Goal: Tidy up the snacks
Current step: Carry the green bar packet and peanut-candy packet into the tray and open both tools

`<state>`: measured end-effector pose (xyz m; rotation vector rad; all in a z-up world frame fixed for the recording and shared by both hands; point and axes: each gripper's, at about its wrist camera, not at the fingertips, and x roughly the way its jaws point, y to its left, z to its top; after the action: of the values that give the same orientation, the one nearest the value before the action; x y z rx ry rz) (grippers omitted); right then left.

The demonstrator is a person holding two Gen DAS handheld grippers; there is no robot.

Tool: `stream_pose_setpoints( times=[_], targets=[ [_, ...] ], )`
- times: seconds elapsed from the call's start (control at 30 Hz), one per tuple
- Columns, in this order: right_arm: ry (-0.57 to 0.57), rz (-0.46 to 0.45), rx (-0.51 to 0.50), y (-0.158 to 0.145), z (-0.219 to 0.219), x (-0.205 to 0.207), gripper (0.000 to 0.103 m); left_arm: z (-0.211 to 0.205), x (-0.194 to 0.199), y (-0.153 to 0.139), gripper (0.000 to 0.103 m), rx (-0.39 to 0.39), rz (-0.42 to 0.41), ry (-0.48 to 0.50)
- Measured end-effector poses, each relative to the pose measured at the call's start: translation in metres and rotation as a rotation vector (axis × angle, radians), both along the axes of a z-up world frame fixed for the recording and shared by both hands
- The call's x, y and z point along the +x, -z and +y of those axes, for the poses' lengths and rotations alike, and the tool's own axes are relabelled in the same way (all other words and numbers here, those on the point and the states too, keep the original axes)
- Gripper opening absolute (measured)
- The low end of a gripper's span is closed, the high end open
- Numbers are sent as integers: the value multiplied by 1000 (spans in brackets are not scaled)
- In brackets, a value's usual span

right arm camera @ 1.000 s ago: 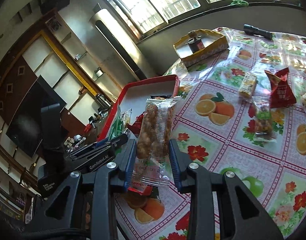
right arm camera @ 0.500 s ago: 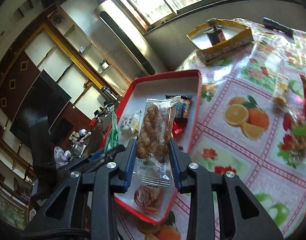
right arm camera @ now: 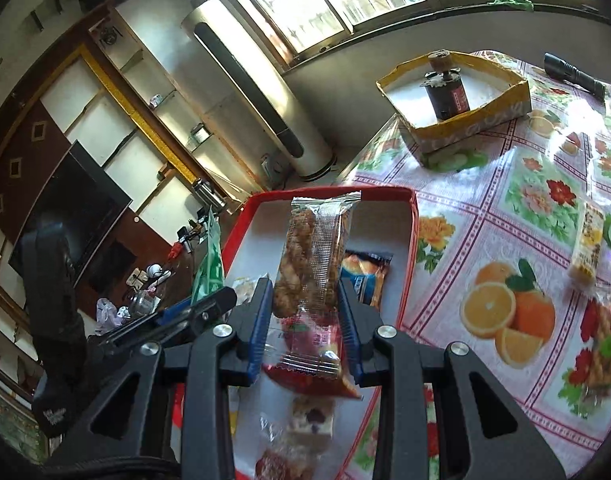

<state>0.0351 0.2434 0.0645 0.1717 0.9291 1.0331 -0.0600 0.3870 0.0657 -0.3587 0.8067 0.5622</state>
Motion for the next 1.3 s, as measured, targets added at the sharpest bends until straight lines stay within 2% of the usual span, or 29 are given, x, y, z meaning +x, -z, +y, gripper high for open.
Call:
stream_pose_setpoints(
  times=[0.1,0.43,1.03,1.13,1.17,1.23,1.3],
  targets=[
    [5,9,-16,3,10,10,35,10,11,9,24,-13,35,-20],
    [-4,34,-58,23,27,19,35,6,20,14,24,9,75,-8],
    [0,33,-96,36,35,25,35,7,32,21,24,1,80,3],
    [-1,37,-96,35,36,25,35,9,30,21,29,-18,84,1],
    [2,38,-93,34,35,25,35,9,29,20,34,-17,88,-1],
    [13,28,-85,31,31,23,35,8,27,17,43,-13,90,-5],
    [23,30,-70,28,23,22,39,7,21,11,60,-10,74,-15]
  ],
)
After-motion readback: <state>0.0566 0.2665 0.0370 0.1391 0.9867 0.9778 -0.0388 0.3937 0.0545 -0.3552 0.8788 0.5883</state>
